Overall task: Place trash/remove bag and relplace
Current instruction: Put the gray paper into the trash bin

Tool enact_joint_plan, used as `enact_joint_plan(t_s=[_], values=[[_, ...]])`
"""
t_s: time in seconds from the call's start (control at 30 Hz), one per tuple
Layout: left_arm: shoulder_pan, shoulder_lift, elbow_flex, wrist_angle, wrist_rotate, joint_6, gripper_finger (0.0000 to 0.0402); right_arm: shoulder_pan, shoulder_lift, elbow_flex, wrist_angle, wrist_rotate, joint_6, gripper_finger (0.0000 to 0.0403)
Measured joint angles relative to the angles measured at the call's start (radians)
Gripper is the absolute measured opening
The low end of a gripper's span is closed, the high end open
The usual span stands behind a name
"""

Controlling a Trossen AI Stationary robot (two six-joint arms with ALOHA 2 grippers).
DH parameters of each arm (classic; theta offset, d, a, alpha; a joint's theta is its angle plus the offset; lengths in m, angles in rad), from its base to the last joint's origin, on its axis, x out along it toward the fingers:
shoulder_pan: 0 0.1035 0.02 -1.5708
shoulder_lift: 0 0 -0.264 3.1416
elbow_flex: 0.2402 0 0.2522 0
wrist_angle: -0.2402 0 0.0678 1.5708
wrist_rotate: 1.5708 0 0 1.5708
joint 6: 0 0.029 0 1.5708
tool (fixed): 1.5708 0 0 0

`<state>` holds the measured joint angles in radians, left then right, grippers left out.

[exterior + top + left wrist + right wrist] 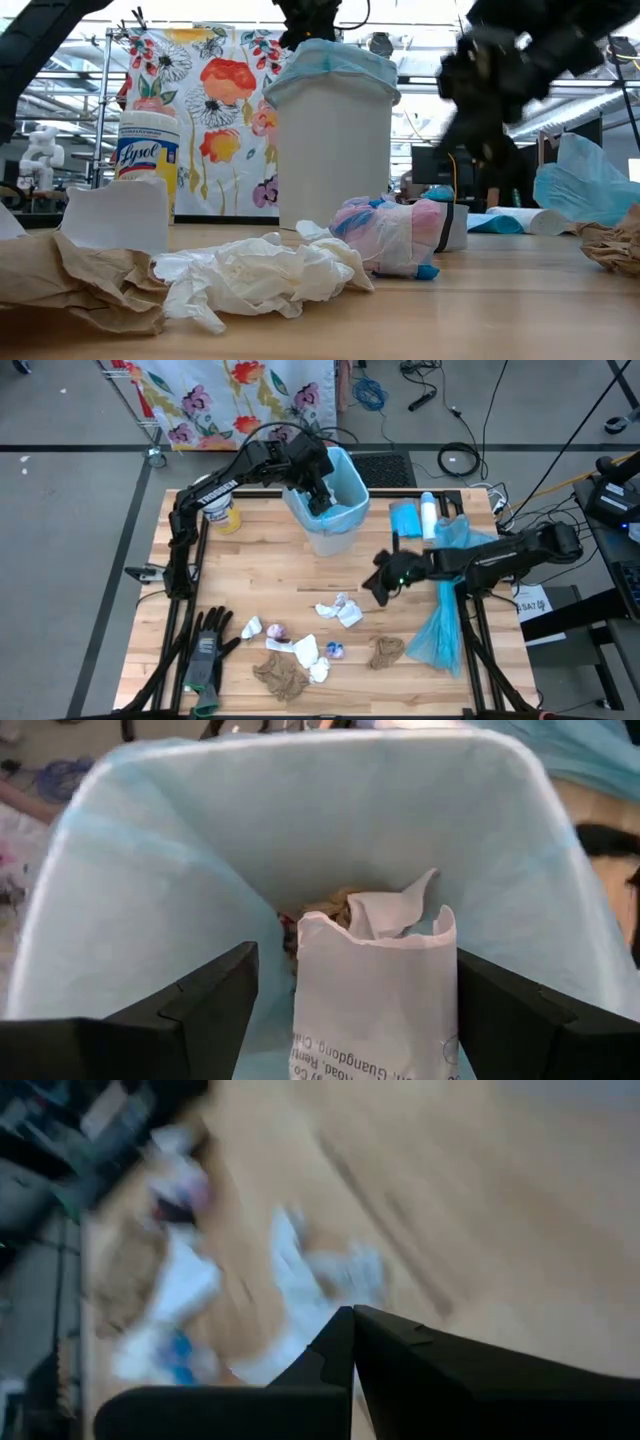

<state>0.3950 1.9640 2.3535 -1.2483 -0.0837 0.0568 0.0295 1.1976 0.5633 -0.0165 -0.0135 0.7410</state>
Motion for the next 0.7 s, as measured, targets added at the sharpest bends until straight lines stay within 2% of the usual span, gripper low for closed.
enact_joint_plan(t_s=[0.27,0.43,0.57,0.7], values=[[0.024,0.000,0.000,0.011,0.029,0.097,0.0302,-0.178,-0.119,0.392,-0.385,0.038,-0.214,0.0000],[0.054,0.000,0.000,0.072,0.072,0.142,0.0302,-0.322,-0.079,0.628,-0.427,0.029,-0.345,0.0000],[0.072,-0.001,0.000,0.144,0.114,0.167,0.0302,-0.449,0.028,0.759,-0.415,-0.094,-0.396,0.0000],[0.094,-0.001,0.000,0.150,0.115,0.199,0.0302,-0.533,0.140,0.831,-0.365,-0.203,-0.410,0.0000]])
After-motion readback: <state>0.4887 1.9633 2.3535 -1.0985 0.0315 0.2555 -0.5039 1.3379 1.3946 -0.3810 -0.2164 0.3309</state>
